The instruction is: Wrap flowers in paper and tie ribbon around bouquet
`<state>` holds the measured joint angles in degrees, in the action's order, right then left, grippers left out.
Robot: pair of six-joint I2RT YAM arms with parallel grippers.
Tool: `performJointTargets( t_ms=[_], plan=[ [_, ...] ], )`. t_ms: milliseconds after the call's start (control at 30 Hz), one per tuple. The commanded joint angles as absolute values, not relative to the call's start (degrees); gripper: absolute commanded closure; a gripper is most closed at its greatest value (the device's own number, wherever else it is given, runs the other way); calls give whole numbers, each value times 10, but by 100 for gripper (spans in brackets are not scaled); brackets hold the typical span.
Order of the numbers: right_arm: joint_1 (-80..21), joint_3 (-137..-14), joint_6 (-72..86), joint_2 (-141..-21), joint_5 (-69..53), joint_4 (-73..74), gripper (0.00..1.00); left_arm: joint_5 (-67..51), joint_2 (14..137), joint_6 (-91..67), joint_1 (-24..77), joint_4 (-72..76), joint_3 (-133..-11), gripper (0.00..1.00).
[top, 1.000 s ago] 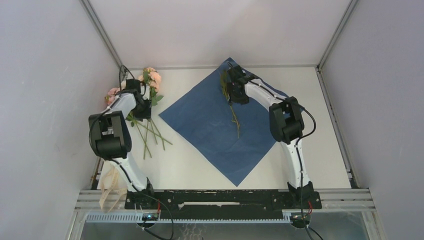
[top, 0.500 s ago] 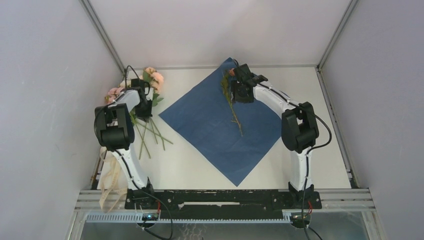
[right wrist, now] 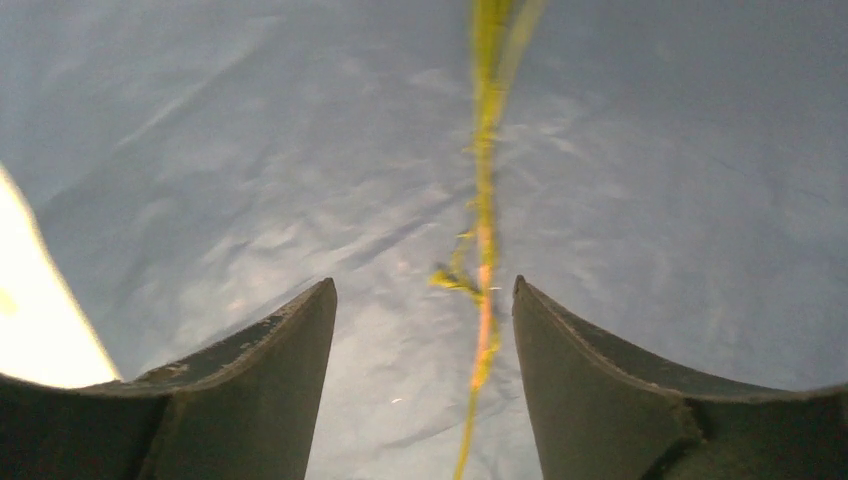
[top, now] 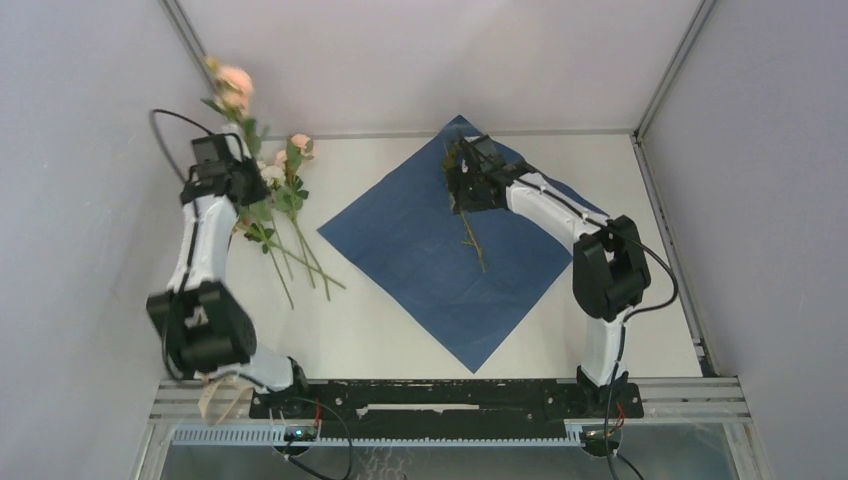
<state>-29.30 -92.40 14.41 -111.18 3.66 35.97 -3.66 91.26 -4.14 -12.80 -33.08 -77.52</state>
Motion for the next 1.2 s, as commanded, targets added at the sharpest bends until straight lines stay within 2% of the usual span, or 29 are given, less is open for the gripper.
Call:
performJointTargets(
  t_ms=[0,33,67,233,367,400,433,467,567,600,633,700,733,767,933,1100,1167],
  plan=[
    [-362,-887,81,-1005,-66,215,19,-224,783,-178,-112,-208,-763,100],
    [-382,-870,72,-988,-87,174,3,-269,774,-197,-98,-201,-760,100],
    [-401,-855,67,-975,-124,130,1,-296,767,-211,-78,-195,-757,100],
    [-455,-850,130,-981,-236,-34,0,-358,764,-262,24,-193,-754,100],
    [-460,-881,212,-1036,-241,-80,0,-374,772,-288,77,-199,-764,100],
    [-461,-892,220,-1050,-223,-75,4,-380,773,-294,84,-200,-766,100],
    [-461,-907,229,-1064,-204,-58,12,-389,774,-304,87,-198,-766,100],
    [-459,-918,232,-1075,-194,-43,27,-400,774,-313,88,-196,-765,100],
    [-445,-914,253,-1083,-188,-31,84,-400,766,-316,87,-198,-756,100],
    [-440,-904,257,-1077,-173,-28,99,-372,765,-311,86,-210,-752,98],
    [-434,-897,257,-1071,-153,-19,100,-346,765,-305,83,-221,-745,87],
    [-417,-893,247,-1064,-102,27,100,-268,769,-294,75,-240,-728,48],
    [-407,-899,237,-1065,-72,64,100,-222,773,-291,67,-247,-718,38],
    [-398,-912,219,-1071,-27,106,100,-183,780,-281,58,-251,-708,34],
    [-358,-984,148,-1133,123,289,100,73,870,-233,17,-281,-704,43],
    [-340,-1010,123,-1178,198,356,100,113,984,-214,-26,-290,-742,42],
    [-332,-1017,130,-1190,201,369,92,113,1017,-201,-28,-296,-760,42]
  ],
)
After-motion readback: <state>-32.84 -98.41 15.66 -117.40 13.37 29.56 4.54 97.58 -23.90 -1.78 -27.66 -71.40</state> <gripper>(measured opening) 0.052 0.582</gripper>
